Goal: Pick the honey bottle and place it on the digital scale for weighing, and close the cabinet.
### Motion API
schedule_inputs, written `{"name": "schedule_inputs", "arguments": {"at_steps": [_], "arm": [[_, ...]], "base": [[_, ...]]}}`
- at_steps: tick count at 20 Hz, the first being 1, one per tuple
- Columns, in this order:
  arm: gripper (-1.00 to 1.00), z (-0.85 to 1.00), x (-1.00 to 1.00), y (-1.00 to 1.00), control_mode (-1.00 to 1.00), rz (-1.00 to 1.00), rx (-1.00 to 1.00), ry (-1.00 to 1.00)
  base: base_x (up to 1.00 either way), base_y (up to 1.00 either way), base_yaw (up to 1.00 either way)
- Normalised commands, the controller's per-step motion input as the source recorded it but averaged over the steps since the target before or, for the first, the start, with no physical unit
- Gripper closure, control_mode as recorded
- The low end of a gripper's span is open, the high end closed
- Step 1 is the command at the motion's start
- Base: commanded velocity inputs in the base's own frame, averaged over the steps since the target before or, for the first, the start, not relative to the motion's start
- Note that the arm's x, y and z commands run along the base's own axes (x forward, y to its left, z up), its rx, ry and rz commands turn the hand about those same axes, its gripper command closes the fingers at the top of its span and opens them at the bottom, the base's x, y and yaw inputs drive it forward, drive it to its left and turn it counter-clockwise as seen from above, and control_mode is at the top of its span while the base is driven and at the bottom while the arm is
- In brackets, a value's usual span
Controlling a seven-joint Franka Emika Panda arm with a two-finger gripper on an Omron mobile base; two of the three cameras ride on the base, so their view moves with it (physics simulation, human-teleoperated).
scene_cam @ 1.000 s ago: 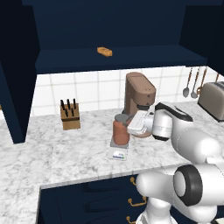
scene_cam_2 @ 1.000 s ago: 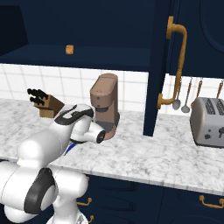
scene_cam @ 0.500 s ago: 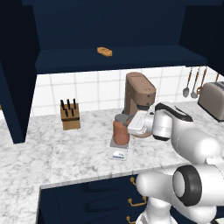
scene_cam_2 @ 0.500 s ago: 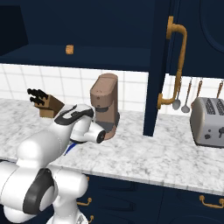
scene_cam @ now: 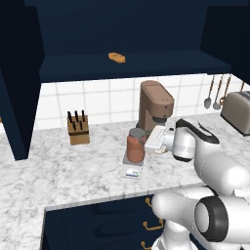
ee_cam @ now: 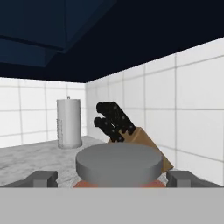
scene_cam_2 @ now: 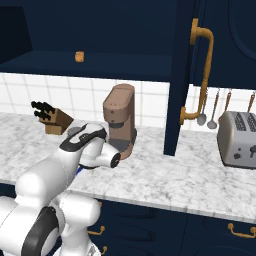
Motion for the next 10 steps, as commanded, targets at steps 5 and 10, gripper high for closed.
{"name": "schedule_inputs", "arguments": {"at_steps": [5, 10], "arm": [[-1.0, 0.02, -0.1, -0.15, -1.0, -0.01, 0.02, -0.02], [-1.0, 0.36, -0.63, -0.47, -1.0, -0.01, 0.09, -0.29]], "base": [[0.0, 0.0, 0.0], [0.0, 0.0, 0.0]]}}
